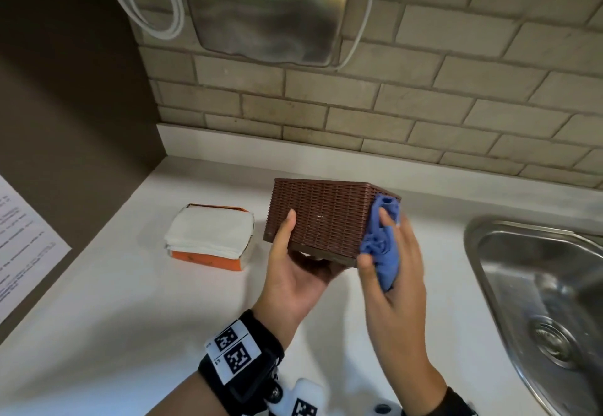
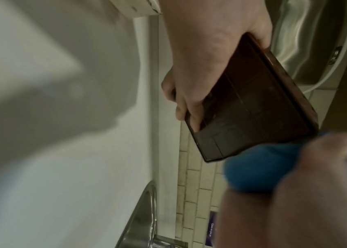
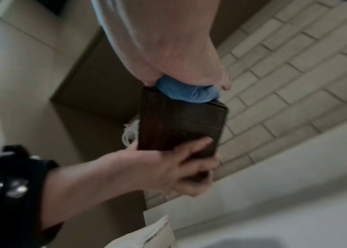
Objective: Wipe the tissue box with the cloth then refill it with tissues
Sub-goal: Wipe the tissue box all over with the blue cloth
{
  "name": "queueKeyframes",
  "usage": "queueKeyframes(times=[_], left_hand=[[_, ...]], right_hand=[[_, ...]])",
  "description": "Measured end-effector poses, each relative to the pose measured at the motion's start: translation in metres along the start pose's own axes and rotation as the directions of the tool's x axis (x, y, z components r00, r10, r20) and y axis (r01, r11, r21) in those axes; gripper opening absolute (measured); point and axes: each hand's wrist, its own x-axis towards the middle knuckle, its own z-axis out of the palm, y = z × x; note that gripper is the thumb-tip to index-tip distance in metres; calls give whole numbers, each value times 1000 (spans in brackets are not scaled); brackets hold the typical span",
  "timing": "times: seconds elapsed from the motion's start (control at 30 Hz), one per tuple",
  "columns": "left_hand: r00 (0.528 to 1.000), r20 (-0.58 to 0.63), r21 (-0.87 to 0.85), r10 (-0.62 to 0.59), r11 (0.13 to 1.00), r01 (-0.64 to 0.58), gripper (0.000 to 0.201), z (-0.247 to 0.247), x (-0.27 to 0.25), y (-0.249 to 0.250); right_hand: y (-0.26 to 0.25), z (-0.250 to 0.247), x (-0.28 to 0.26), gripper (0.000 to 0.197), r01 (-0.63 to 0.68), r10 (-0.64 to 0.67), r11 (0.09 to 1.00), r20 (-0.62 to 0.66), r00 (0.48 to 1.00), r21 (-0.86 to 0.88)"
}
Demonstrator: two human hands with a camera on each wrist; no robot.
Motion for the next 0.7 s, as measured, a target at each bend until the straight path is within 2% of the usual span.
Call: queueKeyframes(times=[0.07,0.1,0.2,0.27,0.37,0.5,0.57,0.63,0.7], left_hand=[[999,-14,-23,-48,999,47,69,-4,0,0],[999,-10,-43,-54,998,53,71,-6,-1,0],[999,3,-141,-33,989,33,64,-3,-5,0],[999,8,-168,-34,985,35,61,-2,-8,-1],[998,-33,-132,-58,990,53,60,-4,-9,0],[997,13,-59,-78,995,78,65,-6,-15,6],[995,0,-27,-99,995,99,63,-5,-18,9],[991,-8,33,-133,990,134,64,-4,-19,11],[984,-9,138,-179,974,179,68,-8,-18,15]], right_hand=[[-8,1,0,52,123,-107,986,142,984,-112],[-8,0,2,51,135,-115,984,173,978,-114],[1,-8,14,49,17,-15,1000,113,994,-20],[4,-9,15,48,-65,64,998,117,991,5],[-3,-2,9,56,24,-6,996,215,976,-82],[5,-22,24,94,70,-37,994,346,938,-82],[12,-34,33,106,116,-58,987,422,905,-112],[18,-40,39,103,184,-125,978,445,887,-93],[22,-44,44,97,181,-155,983,403,902,-28]])
